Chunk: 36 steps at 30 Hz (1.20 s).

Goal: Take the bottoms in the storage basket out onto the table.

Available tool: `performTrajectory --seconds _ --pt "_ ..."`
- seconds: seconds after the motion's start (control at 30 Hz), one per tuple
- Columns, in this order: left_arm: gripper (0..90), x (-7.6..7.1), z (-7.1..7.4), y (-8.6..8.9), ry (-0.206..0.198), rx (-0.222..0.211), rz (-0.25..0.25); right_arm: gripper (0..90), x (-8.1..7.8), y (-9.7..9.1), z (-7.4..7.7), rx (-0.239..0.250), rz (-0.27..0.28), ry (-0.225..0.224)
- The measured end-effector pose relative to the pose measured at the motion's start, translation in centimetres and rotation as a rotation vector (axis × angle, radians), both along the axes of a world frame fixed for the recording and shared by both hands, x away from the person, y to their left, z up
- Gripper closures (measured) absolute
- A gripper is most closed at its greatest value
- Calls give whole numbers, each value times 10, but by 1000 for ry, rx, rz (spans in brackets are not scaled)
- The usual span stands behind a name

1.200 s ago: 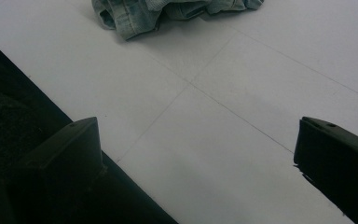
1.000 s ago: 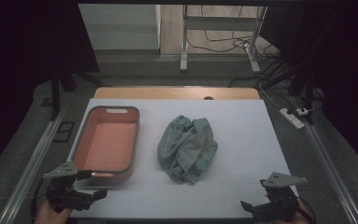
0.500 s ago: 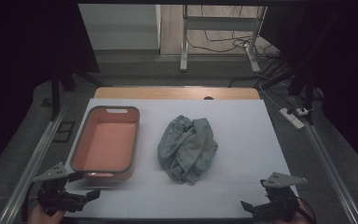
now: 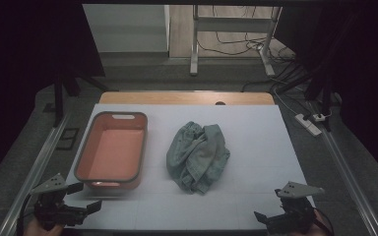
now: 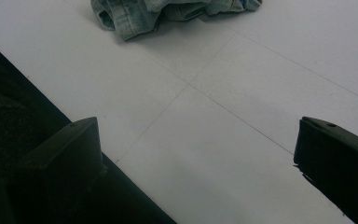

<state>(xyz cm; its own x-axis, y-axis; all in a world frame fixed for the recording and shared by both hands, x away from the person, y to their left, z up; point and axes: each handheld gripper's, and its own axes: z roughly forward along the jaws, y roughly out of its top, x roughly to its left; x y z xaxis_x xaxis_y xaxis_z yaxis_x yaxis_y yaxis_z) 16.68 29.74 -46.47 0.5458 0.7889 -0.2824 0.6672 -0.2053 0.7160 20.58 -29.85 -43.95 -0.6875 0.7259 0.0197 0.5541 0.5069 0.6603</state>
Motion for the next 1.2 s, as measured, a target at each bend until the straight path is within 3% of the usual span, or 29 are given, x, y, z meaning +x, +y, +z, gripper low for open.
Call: performTrajectory --seconds 0.77,1.07,1.2 --pt "0 -12 -1 11 13 17 11 7 0 1 0 -6 1 -4" --pt "0 -14 -2 8 31 59 -15 6 0 1 0 -7 0 0" --pt "0 -12 -1 7 40 56 -18 7 0 1 -1 -13 2 -1"
